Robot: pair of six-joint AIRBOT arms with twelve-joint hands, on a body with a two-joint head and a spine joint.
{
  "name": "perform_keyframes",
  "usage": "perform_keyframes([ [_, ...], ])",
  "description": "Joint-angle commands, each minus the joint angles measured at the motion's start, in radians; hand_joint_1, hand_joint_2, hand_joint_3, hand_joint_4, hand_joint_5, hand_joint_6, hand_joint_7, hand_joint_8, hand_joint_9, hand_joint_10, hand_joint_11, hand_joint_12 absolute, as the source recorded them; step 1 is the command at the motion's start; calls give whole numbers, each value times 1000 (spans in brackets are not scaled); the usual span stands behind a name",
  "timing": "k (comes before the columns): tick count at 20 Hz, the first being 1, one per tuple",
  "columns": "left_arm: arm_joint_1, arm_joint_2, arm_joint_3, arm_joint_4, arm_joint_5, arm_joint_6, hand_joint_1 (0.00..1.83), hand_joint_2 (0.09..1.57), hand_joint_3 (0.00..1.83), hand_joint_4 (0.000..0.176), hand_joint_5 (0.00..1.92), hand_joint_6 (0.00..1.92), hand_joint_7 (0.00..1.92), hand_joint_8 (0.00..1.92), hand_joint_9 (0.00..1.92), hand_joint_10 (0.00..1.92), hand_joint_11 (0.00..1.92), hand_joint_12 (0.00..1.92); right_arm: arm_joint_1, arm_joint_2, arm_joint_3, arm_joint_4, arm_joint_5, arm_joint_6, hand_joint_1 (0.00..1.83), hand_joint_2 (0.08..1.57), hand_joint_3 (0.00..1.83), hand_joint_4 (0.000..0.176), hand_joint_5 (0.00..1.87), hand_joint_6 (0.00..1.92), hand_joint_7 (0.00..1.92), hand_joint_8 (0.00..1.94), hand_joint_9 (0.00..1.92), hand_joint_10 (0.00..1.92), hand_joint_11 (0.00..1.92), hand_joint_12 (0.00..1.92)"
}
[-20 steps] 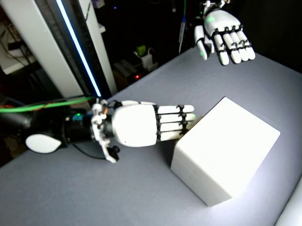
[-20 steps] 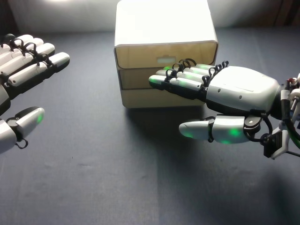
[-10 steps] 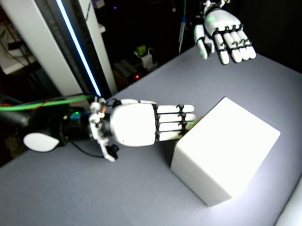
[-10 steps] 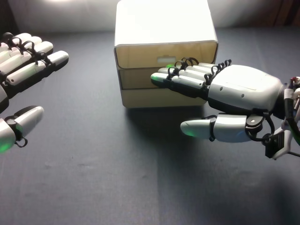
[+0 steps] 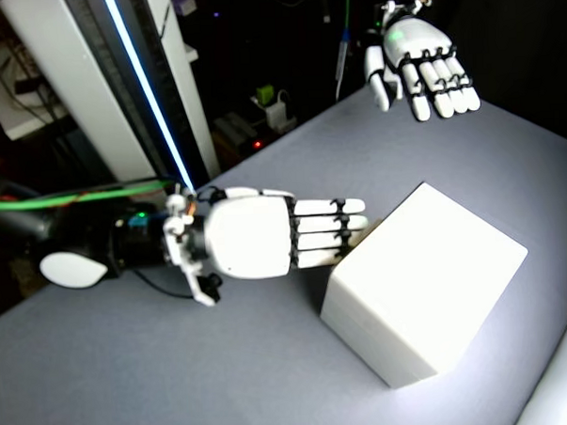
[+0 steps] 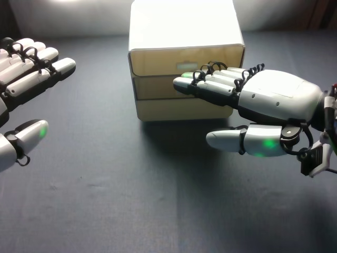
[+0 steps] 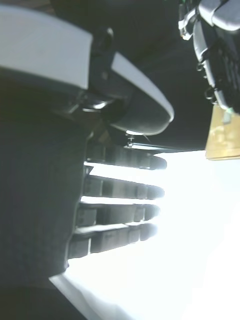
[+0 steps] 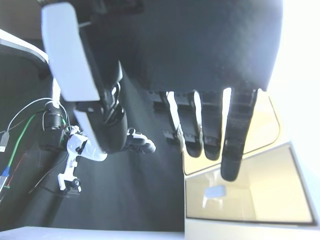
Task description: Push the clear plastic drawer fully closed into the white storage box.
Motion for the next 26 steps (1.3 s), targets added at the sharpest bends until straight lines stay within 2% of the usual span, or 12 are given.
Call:
perform_keyframes([
  [1, -3, 2, 3, -22, -126, 2, 5, 1571, 261, 80, 0, 0, 0, 0, 0, 0, 0, 0, 14, 20, 4, 86, 162, -11, 267, 1445, 0, 0, 0, 0, 0, 0, 0, 0, 0, 555],
  [3, -2, 2, 3, -23, -127, 2, 7, 1571, 264, 75, 0, 0, 0, 0, 0, 0, 0, 0, 14, 21, -15, 73, 173, -5, 448, 1458, 0, 0, 0, 0, 1, 0, 40, 15, 0, 1159],
  [6, 4, 3, 0, -28, -135, 2, 40, 1571, 258, 86, 0, 0, 0, 0, 0, 0, 0, 0, 12, 31, -41, 53, 201, 16, 392, 1444, 0, 0, 49, 7, 77, 8, 82, 23, 0, 978],
  [8, 8, 4, -1, -29, -137, 2, 104, 1571, 232, 87, 0, 0, 0, 0, 0, 0, 0, 0, -4, 49, -61, 43, 231, 26, 573, 1392, 0, 0, 115, 12, 229, 24, 251, 65, 0, 1294],
  [9, 9, 4, -1, -31, -140, 2, 98, 1571, 220, 98, 0, 0, 0, 0, 0, 0, 0, 0, -14, 62, -73, 38, 250, 31, 632, 1344, 3, 0, 182, 16, 532, 125, 436, 724, 156, 1793],
  [10, 11, 4, -2, -32, -142, 2, 98, 1571, 220, 98, 0, 0, 0, 0, 0, 0, 0, 0, -20, 71, -83, 37, 263, 32, 632, 1344, 3, 0, 182, 16, 532, 125, 436, 724, 156, 1793],
  [11, 15, 5, -3, -33, -147, 2, 42, 1571, 239, 115, 0, 0, 0, 0, 0, 0, 0, 0, -28, 85, -97, 37, 284, 33, 529, 1346, 0, 0, 196, 3, 577, 239, 338, 1182, 199, 1901],
  [13, 25, 7, -6, -40, -158, 2, 8, 1571, 227, 126, 0, 0, 0, 0, 0, 0, 0, 0, -46, 110, -121, 37, 322, 38, 422, 1356, 1, 0, 210, 5, 505, 209, 267, 1078, 114, 1804],
  [15, 32, 9, -9, -45, -166, 2, 0, 1571, 163, 128, 0, 0, 0, 0, 0, 0, 0, 0, -68, 142, -147, 37, 357, 41, 338, 1371, 0, 0, 293, 14, 419, 16, 200, 346, 1, 1393],
  [17, 36, 9, -10, -47, -170, 2, 0, 1571, 172, 120, 0, 0, 0, 0, 0, 0, 0, 0, -94, 176, -173, 37, 390, 42, 313, 1354, 0, 0, 300, 7, 403, 1, 251, 144, 0, 1325],
  [22, 47, 12, -14, -55, -185, 2, 0, 1571, 209, 84, 0, 0, 0, 0, 0, 0, 0, 0, -159, 248, -228, 58, 508, 49, 314, 1349, 0, 0, 301, 5, 402, 0, 267, 103, 0, 1320],
  [26, 59, 14, -18, -62, -211, 2, 0, 1571, 229, 114, 0, 0, 0, 0, 0, 0, 0, 0, -242, 313, -271, 162, 617, -22, 432, 1381, 5, 12, 355, 2, 488, 1, 529, 102, 76, 1246],
])
